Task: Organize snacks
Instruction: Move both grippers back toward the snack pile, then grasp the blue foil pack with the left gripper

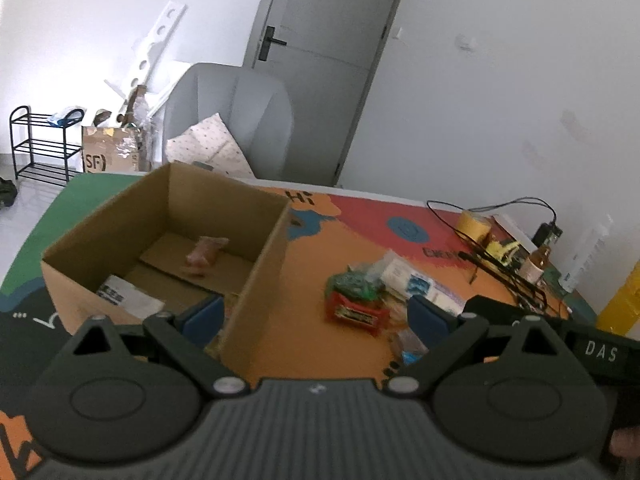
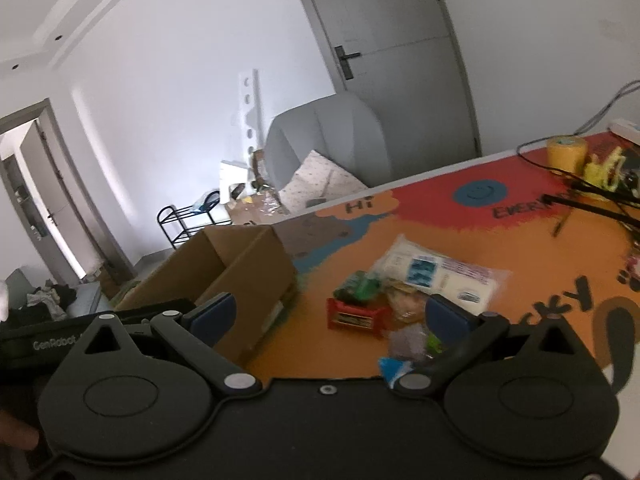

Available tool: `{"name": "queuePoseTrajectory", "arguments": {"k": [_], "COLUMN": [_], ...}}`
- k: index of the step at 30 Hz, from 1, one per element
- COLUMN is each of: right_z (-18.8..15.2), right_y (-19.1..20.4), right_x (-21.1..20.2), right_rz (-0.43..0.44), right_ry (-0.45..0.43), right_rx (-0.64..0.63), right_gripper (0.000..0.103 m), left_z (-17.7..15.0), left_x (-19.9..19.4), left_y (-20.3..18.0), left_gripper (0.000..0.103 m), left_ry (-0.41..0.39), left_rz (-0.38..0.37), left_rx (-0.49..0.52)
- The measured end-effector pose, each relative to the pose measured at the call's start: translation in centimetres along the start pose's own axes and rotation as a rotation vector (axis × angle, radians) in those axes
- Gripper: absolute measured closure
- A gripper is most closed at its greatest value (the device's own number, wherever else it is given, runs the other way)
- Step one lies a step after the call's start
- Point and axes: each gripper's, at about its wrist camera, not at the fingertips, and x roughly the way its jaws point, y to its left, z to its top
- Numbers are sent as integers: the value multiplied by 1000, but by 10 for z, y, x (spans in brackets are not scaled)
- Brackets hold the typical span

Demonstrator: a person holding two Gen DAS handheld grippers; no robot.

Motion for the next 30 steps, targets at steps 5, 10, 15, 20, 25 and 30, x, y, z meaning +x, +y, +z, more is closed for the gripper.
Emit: {"name": "queuePoseTrajectory", "arguments": {"k": [5, 10, 15, 20, 25, 30], "right_z": [-4, -7, -12, -15, -19, -26], "right_y": [-19, -37, -53, -62, -70, -84], "right_x": [-8, -15, -17, -16, -14, -12], "right_rz": [-20, -30, -21, -12, -18, -27], "right_ry": [4, 15, 25, 33, 42, 56], "right_rx": [26, 47, 85, 99, 100, 116], "right_gripper": [0, 0, 0, 0, 0, 1], "left_z": [-5, -9, -13, -16, -19, -24], "left_x": [6, 14, 23, 33, 45, 60], "left_y": [-9, -18, -28, -33, -38, -39], "left_gripper": [5, 5, 6, 6, 8, 19], "left_ry": [19, 35, 49, 60, 73, 94], "left_rz": [-16, -37, -59, -78, -88, -87], "left_rx": [3, 7, 28, 26, 28, 12]}}
